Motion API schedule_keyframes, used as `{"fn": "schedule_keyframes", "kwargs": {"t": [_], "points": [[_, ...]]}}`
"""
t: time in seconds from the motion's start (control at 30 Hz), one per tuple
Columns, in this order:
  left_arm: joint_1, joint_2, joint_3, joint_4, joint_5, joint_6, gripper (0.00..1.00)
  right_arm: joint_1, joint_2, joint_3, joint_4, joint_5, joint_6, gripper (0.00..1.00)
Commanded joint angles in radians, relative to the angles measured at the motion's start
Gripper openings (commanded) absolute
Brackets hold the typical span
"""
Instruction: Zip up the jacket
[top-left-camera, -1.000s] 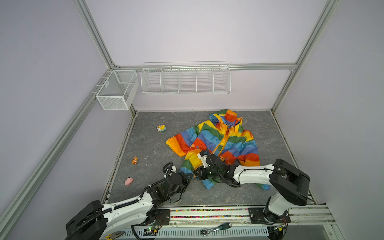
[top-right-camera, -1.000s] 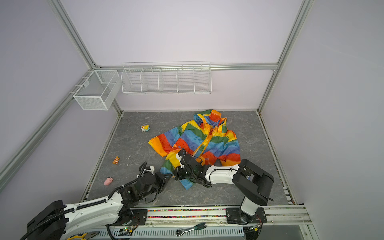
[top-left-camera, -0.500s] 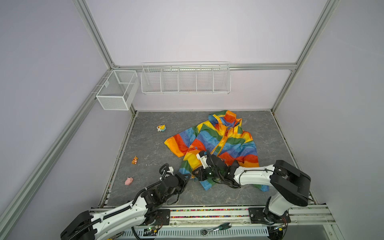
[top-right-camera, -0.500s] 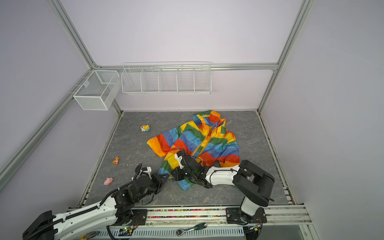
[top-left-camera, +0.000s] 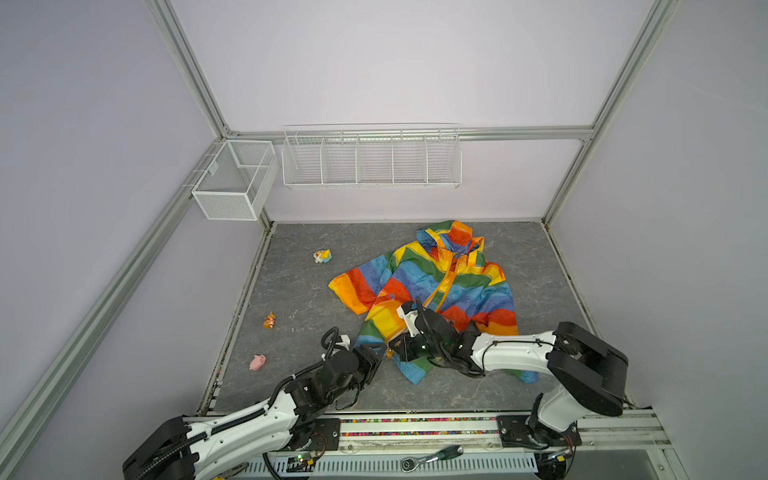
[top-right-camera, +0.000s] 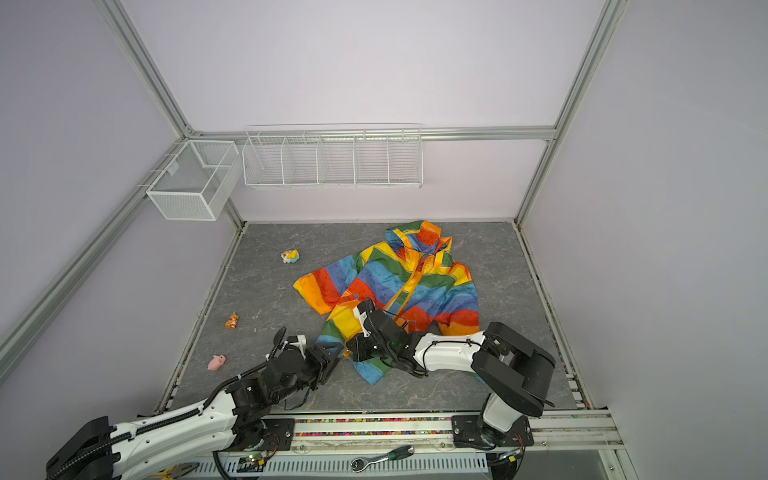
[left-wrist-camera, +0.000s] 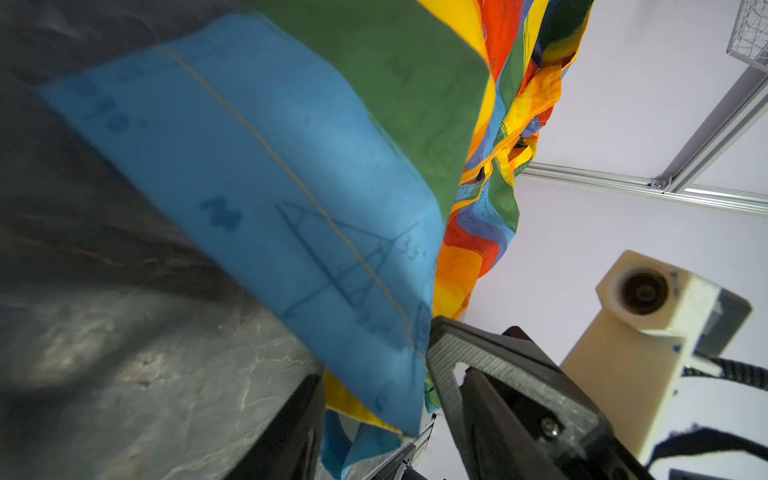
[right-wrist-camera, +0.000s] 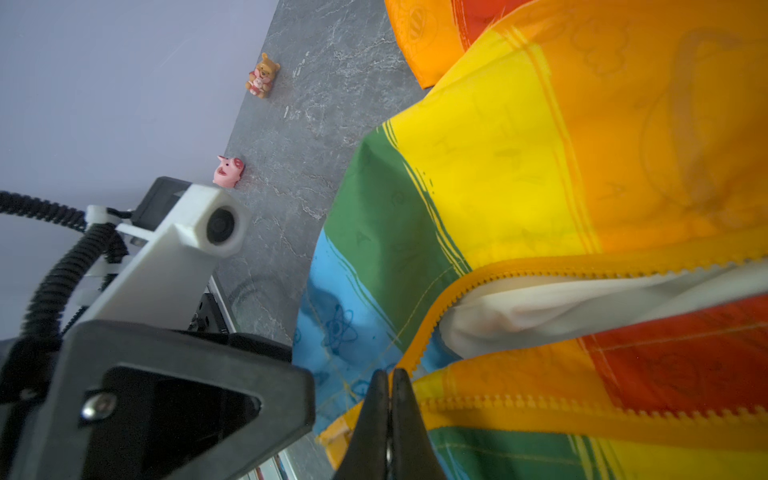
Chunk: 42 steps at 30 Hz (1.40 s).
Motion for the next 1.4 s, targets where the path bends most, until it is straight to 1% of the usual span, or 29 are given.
{"fn": "schedule_keyframes", "kwargs": {"t": [0.0,0.1,0.23,0.43,0.63,0.8,0.93,1.0,1.07,1.37], "points": [[-0.005,0.039,0.018,0.066,0.037,-0.032,0.56,0.002,-0.028,-0.014,0.006,0.008,0.014,0.06],[-0.015,0.053,0.024,0.083,0.027,-0.052,0.6,0.001,-0.03,-0.011,0.003,0.016,0.019,0.06],[-0.023,0.042,0.042,0.064,0.008,-0.063,0.63,-0.001,-0.025,-0.01,0.008,0.017,0.032,0.06],[-0.039,0.033,0.045,0.071,-0.041,-0.086,0.64,-0.001,-0.02,-0.011,0.027,0.005,0.058,0.06],[-0.055,0.1,0.046,0.151,-0.06,-0.1,0.62,-0.008,-0.025,-0.013,0.044,-0.01,0.077,0.06],[-0.059,0.135,0.038,0.191,-0.093,-0.103,0.53,-0.012,-0.029,-0.02,0.055,-0.021,0.088,0.06],[-0.059,0.109,0.029,0.171,-0.147,-0.102,0.45,-0.012,-0.034,-0.025,0.055,-0.023,0.088,0.06],[-0.059,0.095,0.035,0.145,-0.167,-0.111,0.43,-0.013,-0.034,-0.028,0.055,-0.027,0.088,0.06],[-0.059,0.089,0.044,0.117,-0.173,-0.114,0.39,-0.013,-0.035,-0.031,0.055,-0.029,0.087,0.06],[-0.059,0.123,0.027,0.149,-0.165,-0.114,0.23,-0.015,-0.04,-0.032,0.051,-0.03,0.083,0.06]]}}
